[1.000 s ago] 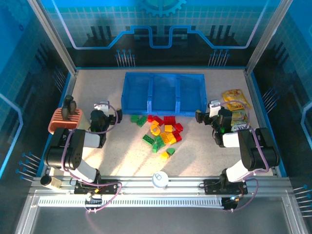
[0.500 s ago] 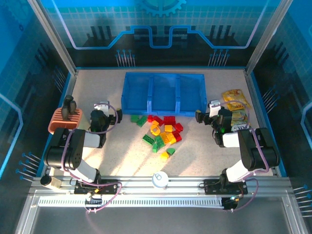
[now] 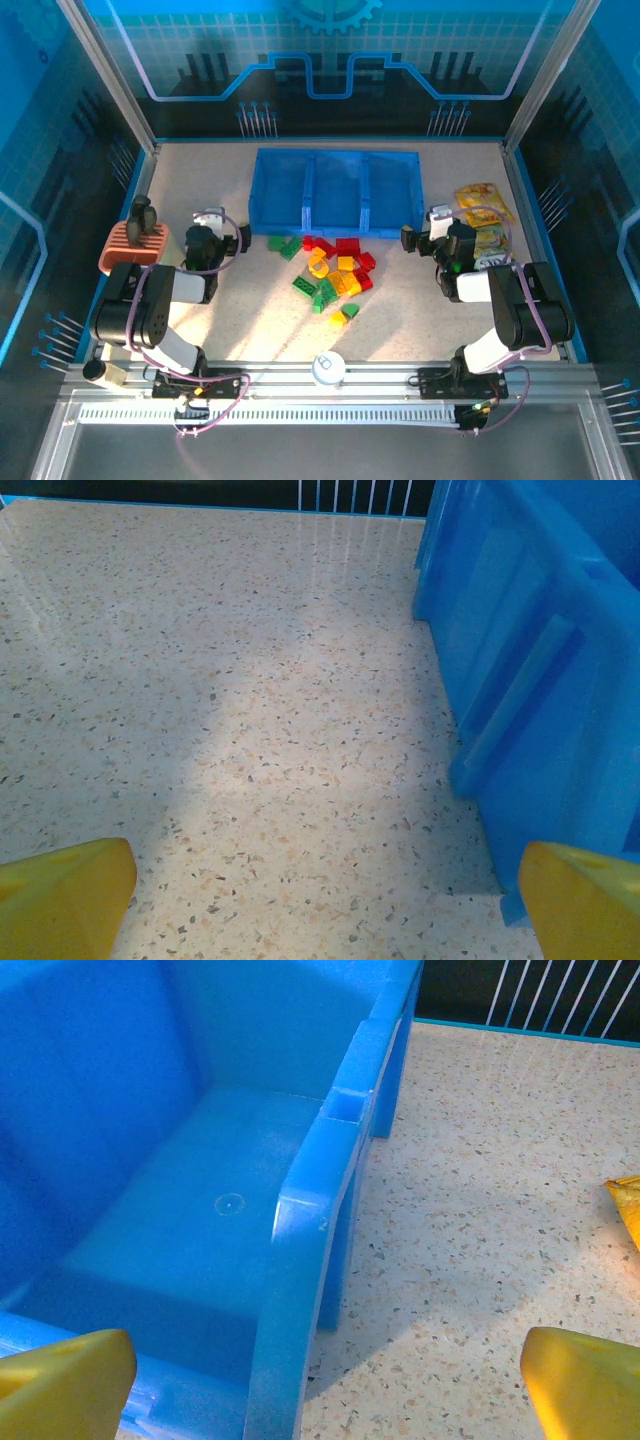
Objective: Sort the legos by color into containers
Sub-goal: Pick up the lego from the middle-left of the table.
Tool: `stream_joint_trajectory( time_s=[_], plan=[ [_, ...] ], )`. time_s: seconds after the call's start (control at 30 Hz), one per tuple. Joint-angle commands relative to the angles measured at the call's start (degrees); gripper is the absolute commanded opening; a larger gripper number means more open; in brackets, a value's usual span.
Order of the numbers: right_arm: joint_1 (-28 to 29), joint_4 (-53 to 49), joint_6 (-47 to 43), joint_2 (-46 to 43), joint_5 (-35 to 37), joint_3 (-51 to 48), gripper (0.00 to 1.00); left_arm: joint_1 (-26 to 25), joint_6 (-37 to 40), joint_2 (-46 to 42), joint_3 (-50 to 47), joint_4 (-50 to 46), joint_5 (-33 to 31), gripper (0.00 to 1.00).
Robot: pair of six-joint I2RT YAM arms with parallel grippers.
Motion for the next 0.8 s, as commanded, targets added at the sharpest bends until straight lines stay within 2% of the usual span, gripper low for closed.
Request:
stream_joint_trajectory(
  time_s=[0.0,0.03,0.1,0.13,0.17,0.23,0.27,0.3,0.33,0.37,0.4,0.43,0.47,0.5,0.67,0.77],
  plan=[
    [-1.0,0.09,0.39,-0.98,0.97,1.05,1.0,0.54,-0.24,-1.62,1.21,0.29,0.82,0.99],
    [-0.77,-0.89,1.11,-2.93,3.25,1.24,1.0,0.41,-0.25,-3.99,1.99,-2.52,-0.11,0.99],
    [-0.13,-11.9,0.03,-12.14,3.23,3.02,1.0,-0.82,-0.03,-10.72,6.94,-16.77,-3.73,0.99],
    [0.69,-14.69,-0.33,-16.44,3.1,3.54,1.0,-1.93,-0.22,-13.64,10.22,-23.97,-8.14,0.99],
    [1.35,-15.74,-0.91,-21.31,1.83,3.55,1.0,-3.15,-0.47,-16.14,13.84,-30.95,-11.98,0.99],
    [3.55,-19.2,-1.64,-29.36,0.81,4.53,1.0,-4.87,-3.51,-21.16,19.72,-42.49,-14.45,0.99],
    [4.28,-22.87,2.52,-32.78,1.79,5.95,1.0,-5.17,-8.85,-23.78,22.98,-49.62,-15.42,0.99],
    [4.17,-29.81,10.81,-36.21,4.47,7.52,1.0,-4.93,-14.77,-26.2,25.68,-56.53,-15.29,0.99],
    [3.91,-44.58,21.77,-40.72,10.64,9.36,1.0,-4.51,-19.87,-28.4,28.58,-63.76,-13.34,0.99],
    [4.16,-53.12,37.55,-43.07,20.39,8.91,1.0,-4.02,-21.93,-30.36,30.12,-68.52,-8.39,0.99],
    [2.99,-55.57,40.5,-45.58,16.68,7.54,1.0,-3.92,-23.35,-32.1,30.27,-70.37,-2.73,0.99],
    [1.27,-50.31,37.35,-47.94,5.08,5.16,1.0,-4.16,-25.14,-34.36,29.06,-70.59,3.04,0.99],
    [1.22,-51.96,39.37,-49.74,1.05,5.17,1.0,-5.14,-27.2,-36.35,27.74,-70.67,6.25,0.99],
    [1.67,-55.48,40.92,-50.6,0.07,6.0,1.0,-6.73,-28.68,-37.82,27.22,-72.04,7.02,0.99],
    [6.08,-68.34,40.72,-49.47,-7.95,10.45,1.0,-24.22,-29.33,-40.33,28.63,-84.03,-3.09,0.98],
    [13.32,-76.23,37.7,-46.22,-4.01,14.95,1.0,-31.36,-32.94,-39.51,27.38,-87.13,-5.46,0.92]
  ],
)
